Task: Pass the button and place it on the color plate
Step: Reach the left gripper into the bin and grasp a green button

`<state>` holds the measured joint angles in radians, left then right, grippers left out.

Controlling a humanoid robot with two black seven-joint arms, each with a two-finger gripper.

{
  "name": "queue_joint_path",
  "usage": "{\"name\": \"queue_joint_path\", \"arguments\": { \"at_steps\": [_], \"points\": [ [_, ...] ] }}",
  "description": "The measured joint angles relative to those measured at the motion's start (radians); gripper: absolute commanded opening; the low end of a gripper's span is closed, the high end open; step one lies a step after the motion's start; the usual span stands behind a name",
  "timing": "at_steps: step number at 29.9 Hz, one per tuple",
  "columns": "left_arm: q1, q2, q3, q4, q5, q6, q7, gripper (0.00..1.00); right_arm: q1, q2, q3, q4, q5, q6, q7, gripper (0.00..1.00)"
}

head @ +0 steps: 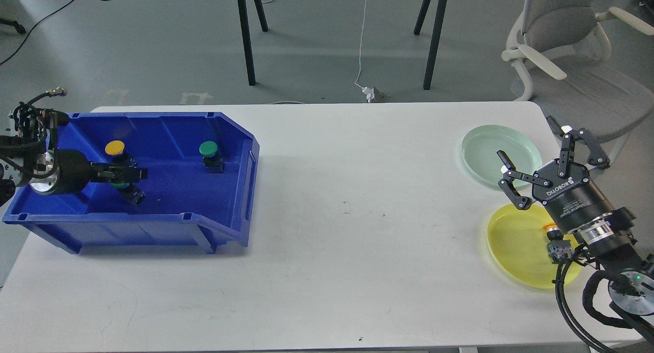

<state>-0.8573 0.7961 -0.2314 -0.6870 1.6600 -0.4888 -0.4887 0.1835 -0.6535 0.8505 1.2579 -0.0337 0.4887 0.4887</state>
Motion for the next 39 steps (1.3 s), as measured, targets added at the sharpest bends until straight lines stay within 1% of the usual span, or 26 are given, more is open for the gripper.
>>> {"name": "queue_joint_path", "arguments": {
  "at_steps": [10, 17, 27, 39],
  "points": [
    [-0.003, 0.006, 0.002, 0.013, -0.003, 0.000, 0.000, 0.76, -0.001, 0.000, 0.001, 0.000, 0.000, 0.000, 0.000, 0.96],
    [0.002, 0.006, 0.003, 0.056, -0.003, 0.000, 0.000, 0.76, -0.001, 0.000, -0.001, 0.001, 0.000, 0.000, 0.000, 0.96],
    [0.005, 0.006, 0.003, 0.063, -0.003, 0.000, 0.000, 0.76, -0.001, 0.000, -0.002, 0.000, 0.000, 0.000, 0.000, 0.96],
    [0.012, -0.027, 0.004, 0.100, -0.003, 0.000, 0.000, 0.76, -0.005, 0.000, -0.001, 0.000, 0.000, 0.000, 0.000, 0.96]
  ]
}}
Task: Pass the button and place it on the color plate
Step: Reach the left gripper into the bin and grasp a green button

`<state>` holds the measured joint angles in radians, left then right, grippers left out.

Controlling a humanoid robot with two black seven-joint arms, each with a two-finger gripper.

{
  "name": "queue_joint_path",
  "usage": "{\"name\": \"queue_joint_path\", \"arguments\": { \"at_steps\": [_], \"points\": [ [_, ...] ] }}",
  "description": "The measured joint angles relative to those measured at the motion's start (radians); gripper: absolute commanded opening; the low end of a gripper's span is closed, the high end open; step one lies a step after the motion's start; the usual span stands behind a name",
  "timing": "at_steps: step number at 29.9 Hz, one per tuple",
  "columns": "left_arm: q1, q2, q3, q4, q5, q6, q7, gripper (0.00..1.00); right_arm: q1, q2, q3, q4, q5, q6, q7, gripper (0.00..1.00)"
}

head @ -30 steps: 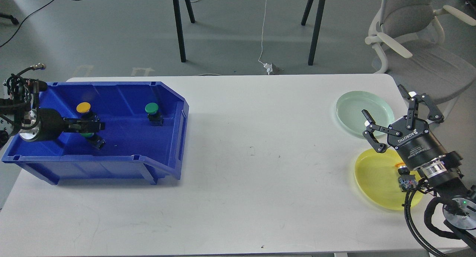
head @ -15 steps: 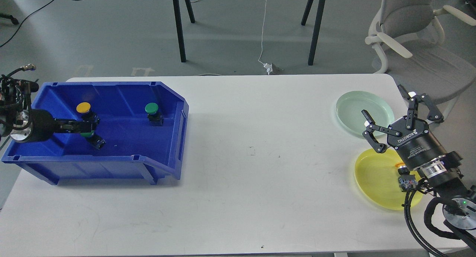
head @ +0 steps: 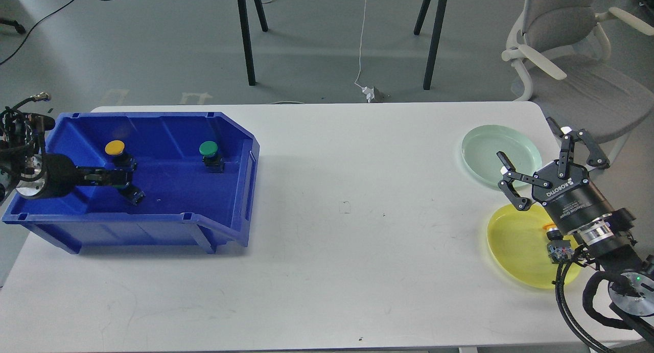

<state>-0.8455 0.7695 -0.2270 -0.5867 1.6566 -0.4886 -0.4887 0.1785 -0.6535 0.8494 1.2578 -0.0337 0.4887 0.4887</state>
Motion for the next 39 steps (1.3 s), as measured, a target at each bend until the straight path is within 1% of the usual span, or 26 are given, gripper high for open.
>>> {"name": "queue_joint_path", "arguments": {
  "at_steps": [6, 12, 15, 20, 31, 35, 39],
  "points": [
    [0.000, -0.009, 0.000, 0.001, -0.001, 0.000, 0.000, 0.76, -0.002, 0.000, 0.000, -0.001, 0.000, 0.000, 0.000, 0.96],
    [0.000, -0.013, 0.000, 0.001, -0.002, 0.000, 0.000, 0.73, -0.004, 0.000, 0.002, -0.001, 0.000, 0.000, 0.000, 0.96],
    [0.000, -0.025, 0.000, 0.016, -0.002, 0.003, 0.000, 0.71, -0.004, 0.000, 0.002, -0.001, 0.000, 0.000, 0.000, 0.96],
    [0.002, -0.041, 0.000, 0.046, -0.001, 0.005, 0.000, 0.65, -0.004, 0.000, 0.002, 0.000, 0.000, 0.000, 0.000, 0.96],
    [0.002, -0.041, 0.001, 0.048, 0.006, 0.006, 0.000, 0.32, -0.010, 0.000, 0.004, 0.000, 0.000, 0.000, 0.000, 0.96],
    [0.002, -0.038, 0.001, 0.048, 0.006, 0.006, 0.000, 0.24, -0.011, 0.000, 0.004, 0.000, 0.000, 0.000, 0.000, 0.96],
    [0.003, -0.036, 0.000, 0.048, 0.006, 0.006, 0.000, 0.19, -0.014, 0.000, 0.005, 0.000, 0.000, 0.000, 0.000, 0.96]
  ]
}}
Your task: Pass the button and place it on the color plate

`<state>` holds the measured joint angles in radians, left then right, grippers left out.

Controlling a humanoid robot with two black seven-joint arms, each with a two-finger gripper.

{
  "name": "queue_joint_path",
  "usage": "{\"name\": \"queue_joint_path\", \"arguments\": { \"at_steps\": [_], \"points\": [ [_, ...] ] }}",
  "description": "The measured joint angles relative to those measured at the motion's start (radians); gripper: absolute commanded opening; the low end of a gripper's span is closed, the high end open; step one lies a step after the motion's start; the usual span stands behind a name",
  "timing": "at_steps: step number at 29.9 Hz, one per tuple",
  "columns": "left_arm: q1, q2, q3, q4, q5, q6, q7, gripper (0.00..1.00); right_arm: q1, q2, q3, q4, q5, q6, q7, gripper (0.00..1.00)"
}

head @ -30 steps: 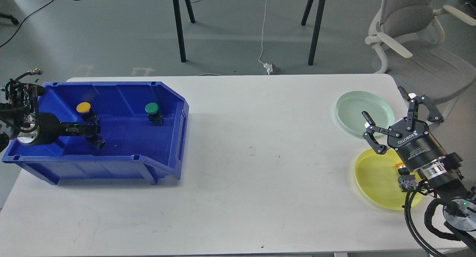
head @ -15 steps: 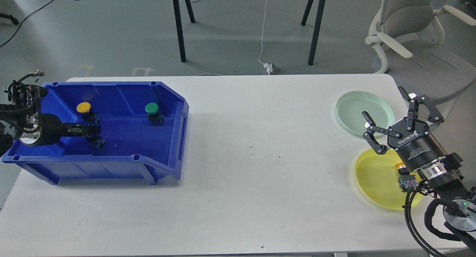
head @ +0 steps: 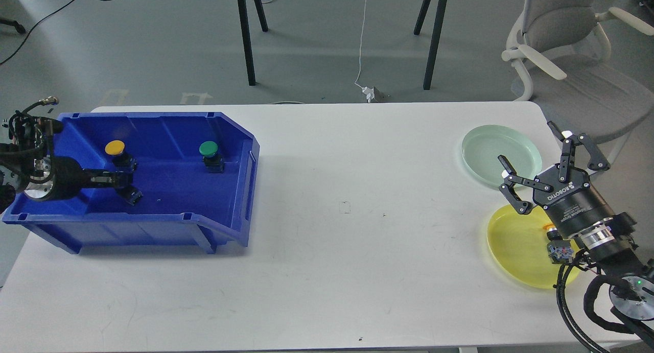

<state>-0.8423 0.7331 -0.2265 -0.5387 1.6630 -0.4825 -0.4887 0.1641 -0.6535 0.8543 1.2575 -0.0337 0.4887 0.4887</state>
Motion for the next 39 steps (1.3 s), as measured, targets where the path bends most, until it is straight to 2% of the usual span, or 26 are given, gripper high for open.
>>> {"name": "queue_joint_path", "arguments": {
  "at_steps": [4, 12, 16, 21, 26, 30, 35, 39],
  "points": [
    [0.001, 0.000, 0.000, -0.003, -0.001, 0.000, 0.000, 0.16, -0.001, 0.000, 0.001, -0.001, 0.000, 0.000, 0.000, 0.96],
    [-0.018, 0.008, -0.007, -0.020, -0.005, -0.006, 0.000, 0.16, -0.002, 0.000, 0.004, -0.003, 0.000, 0.000, 0.000, 0.96],
    [-0.041, 0.037, -0.009, -0.066, -0.008, -0.006, 0.000, 0.16, -0.002, 0.001, 0.006, -0.003, 0.000, 0.000, 0.000, 0.96],
    [-0.087, 0.133, -0.026, -0.191, -0.065, -0.006, 0.000, 0.16, -0.002, 0.001, 0.008, -0.004, 0.000, 0.000, 0.000, 0.96],
    [-0.194, 0.269, -0.037, -0.349, -0.231, -0.006, 0.000, 0.15, -0.002, 0.002, 0.008, -0.004, 0.000, 0.000, 0.000, 0.96],
    [-0.255, 0.348, -0.106, -0.491, -0.416, -0.006, 0.000, 0.16, 0.000, 0.002, 0.009, -0.004, 0.000, 0.000, 0.000, 0.96],
    [-0.260, 0.343, -0.232, -0.611, -0.651, -0.006, 0.000, 0.15, 0.028, -0.030, 0.004, 0.000, -0.002, 0.000, 0.000, 0.96],
    [-0.255, 0.234, -0.266, -0.663, -0.813, -0.006, 0.000, 0.15, 0.080, -0.103, -0.017, 0.003, -0.012, 0.000, 0.000, 0.96]
  ]
}}
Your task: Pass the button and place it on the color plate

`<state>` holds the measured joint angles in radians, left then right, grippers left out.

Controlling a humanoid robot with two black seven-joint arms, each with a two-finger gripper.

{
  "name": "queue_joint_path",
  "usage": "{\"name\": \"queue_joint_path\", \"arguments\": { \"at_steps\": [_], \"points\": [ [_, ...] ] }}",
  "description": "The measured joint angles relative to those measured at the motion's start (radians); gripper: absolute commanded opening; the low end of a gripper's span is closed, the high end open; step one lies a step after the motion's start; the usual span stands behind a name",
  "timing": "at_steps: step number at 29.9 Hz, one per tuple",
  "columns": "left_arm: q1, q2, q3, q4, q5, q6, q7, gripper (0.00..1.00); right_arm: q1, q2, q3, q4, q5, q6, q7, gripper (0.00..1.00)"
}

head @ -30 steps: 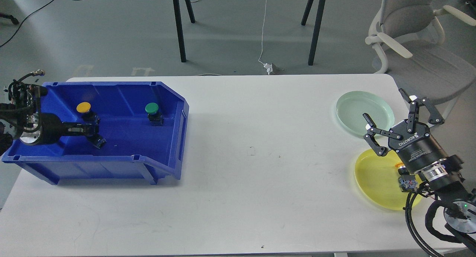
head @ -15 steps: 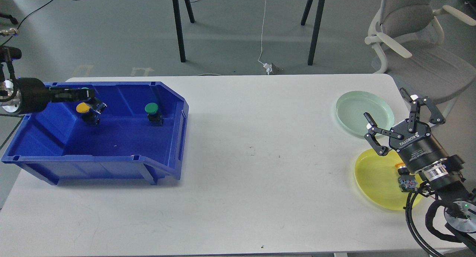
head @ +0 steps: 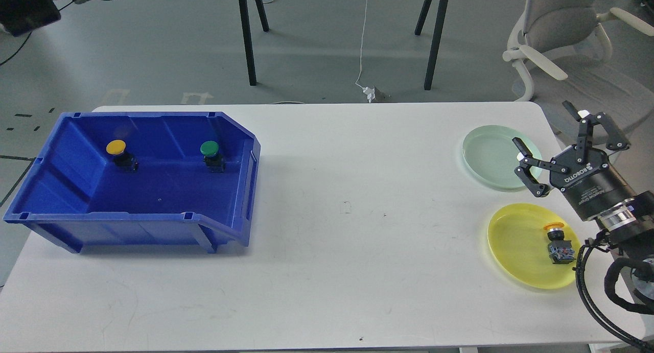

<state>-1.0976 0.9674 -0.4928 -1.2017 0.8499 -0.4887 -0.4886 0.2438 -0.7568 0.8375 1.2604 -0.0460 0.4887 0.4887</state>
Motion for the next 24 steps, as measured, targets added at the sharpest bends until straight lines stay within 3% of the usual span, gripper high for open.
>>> {"name": "queue_joint_path", "arguments": {
  "at_steps": [11, 15, 21, 24],
  "points": [
    [0.215, -0.440, 0.001, 0.067, -0.102, 0.000, 0.000, 0.16, 0.166, -0.033, -0.050, 0.070, -0.160, 0.000, 0.000, 0.96],
    [0.254, -0.508, 0.001, 0.107, -0.068, 0.000, 0.000, 0.16, 0.183, -0.008, -0.075, 0.127, -0.227, -0.004, 0.000, 0.96],
    [0.280, -0.543, 0.001, 0.122, -0.054, 0.000, 0.000, 0.16, 0.278, 0.132, -0.255, 0.139, -0.234, -0.049, 0.000, 0.95],
    [0.281, -0.544, 0.001, 0.122, -0.054, 0.000, 0.000, 0.16, 0.300, 0.187, -0.304, 0.136, -0.239, -0.123, 0.000, 0.95]
  ]
}}
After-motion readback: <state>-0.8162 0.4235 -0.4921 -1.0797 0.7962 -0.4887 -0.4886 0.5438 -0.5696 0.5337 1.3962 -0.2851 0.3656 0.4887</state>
